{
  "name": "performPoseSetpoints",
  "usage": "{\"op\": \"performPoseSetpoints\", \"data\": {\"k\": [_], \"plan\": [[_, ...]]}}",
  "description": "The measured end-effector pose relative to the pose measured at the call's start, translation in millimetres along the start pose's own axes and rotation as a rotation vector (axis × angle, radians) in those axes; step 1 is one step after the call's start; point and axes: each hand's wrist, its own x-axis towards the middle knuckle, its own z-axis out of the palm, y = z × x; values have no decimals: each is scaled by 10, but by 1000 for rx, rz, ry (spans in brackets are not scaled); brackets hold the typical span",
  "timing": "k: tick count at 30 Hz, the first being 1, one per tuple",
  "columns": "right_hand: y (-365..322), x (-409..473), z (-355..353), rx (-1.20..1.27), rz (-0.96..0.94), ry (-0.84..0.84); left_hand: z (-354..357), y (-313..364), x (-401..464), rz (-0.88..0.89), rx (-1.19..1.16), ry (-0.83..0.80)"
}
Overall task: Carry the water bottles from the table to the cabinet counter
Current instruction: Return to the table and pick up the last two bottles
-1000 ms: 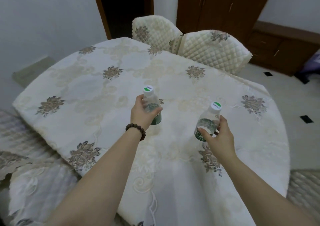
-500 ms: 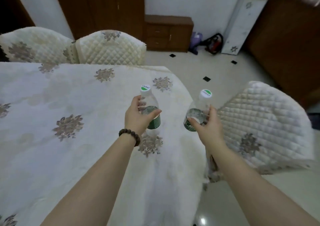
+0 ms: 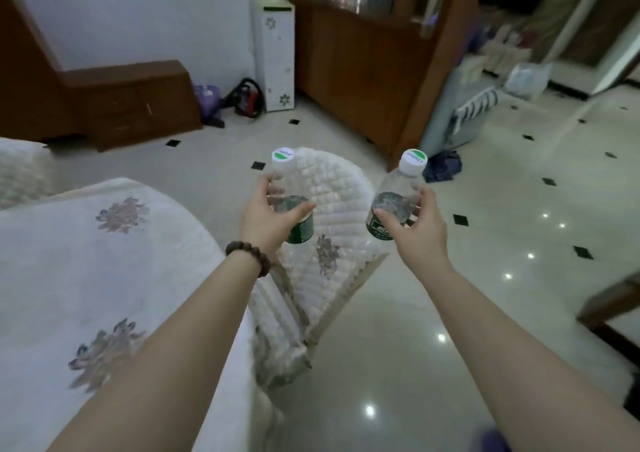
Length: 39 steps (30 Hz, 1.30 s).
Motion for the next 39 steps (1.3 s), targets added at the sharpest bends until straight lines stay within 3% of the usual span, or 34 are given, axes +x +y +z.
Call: {"op": "performPoseSetpoints", "data": {"k": [8,17,27,39], "plan": [[778,523,-1246,20,25,116,1580,532,1,101,29,-99],[1584,1192,-1875,0,109,40,2969,567,118,54,19,-147],[2073,2250,-1550,12,144,-77,3531,367,1074,29,97,-78],[2297,4729,-222,-2,80,-203,3942,19,3634,-34,58,42]]}}
